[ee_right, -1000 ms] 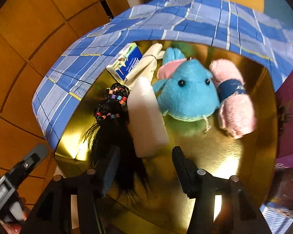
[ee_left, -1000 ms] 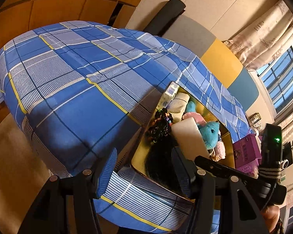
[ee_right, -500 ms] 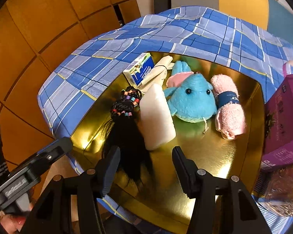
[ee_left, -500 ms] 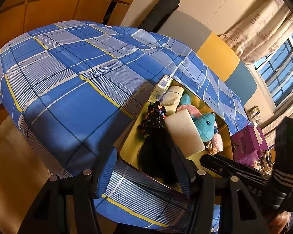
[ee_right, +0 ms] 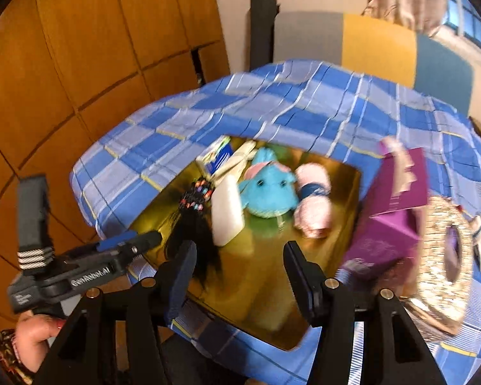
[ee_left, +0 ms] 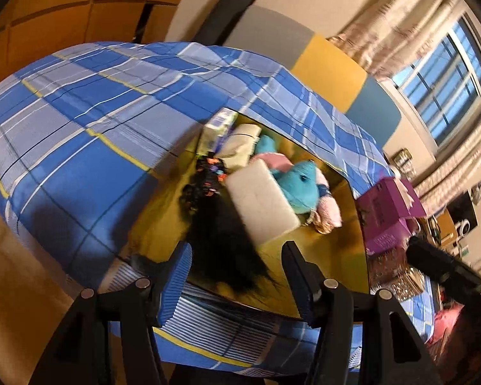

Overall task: Organize soft objects
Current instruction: 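Move both grippers away from the tray back over the bed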

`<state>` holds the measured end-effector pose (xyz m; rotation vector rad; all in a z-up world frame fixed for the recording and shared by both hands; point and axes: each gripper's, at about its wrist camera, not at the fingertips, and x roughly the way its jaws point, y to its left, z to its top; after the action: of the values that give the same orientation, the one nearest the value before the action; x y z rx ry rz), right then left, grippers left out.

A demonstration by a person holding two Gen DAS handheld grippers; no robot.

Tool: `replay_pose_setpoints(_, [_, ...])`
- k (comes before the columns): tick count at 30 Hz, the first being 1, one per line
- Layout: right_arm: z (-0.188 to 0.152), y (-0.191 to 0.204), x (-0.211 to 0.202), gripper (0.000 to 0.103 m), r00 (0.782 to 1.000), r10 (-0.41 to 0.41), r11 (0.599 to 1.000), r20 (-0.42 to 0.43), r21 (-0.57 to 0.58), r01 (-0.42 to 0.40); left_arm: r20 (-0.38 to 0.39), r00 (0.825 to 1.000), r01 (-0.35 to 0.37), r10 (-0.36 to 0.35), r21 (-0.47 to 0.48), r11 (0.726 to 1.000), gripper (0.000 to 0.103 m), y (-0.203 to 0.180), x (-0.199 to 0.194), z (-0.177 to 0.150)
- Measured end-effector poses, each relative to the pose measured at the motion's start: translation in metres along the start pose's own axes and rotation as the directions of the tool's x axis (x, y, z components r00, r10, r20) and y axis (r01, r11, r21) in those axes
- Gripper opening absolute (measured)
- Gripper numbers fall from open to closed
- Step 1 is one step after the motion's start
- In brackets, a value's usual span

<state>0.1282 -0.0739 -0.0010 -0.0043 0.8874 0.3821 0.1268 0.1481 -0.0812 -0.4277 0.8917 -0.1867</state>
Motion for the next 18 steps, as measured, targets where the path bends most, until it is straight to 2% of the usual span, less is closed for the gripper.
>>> replay_pose_setpoints(2, [0.000,-0.011,-0.015,0.058,0.999,-0.021,1.000,0.035,0.020,0.021,-0.004,1.000,0.012,-0.012,0.033,0.999,0.059,-0.011,0.000,-0.002])
replay_pose_setpoints(5, [-0.002,-0.036,-0.040,0.058,0.994,-0.067,0.996,0.090,0.063,0.061,-0.011,0.999,0.045,-0.044,0.098,0.994,0.065,-0.029,0.000,-0.006])
replay_pose_setpoints(11, [-0.016,-0.101,-0.085,0.062,0.968,-0.192,0.970,0.160,0.178,0.163,-0.047,0.991,0.131,-0.123,0.223,0.966,0.067,-0.074,0.000,-0.019])
replay_pose_setpoints(14, [-0.028,-0.136,-0.096,0.063,0.951,-0.271,0.944,0.149,0.233,0.232,-0.078,0.983,0.180,-0.165,0.285,0.942,0.067,-0.100,0.001,-0.028])
replay_pose_setpoints(18, [-0.052,-0.191,-0.100,0.063,0.931,-0.354,0.897,0.085,0.311,0.313,-0.117,0.972,0.234,-0.205,0.358,0.904,0.067,-0.132,0.003,-0.042])
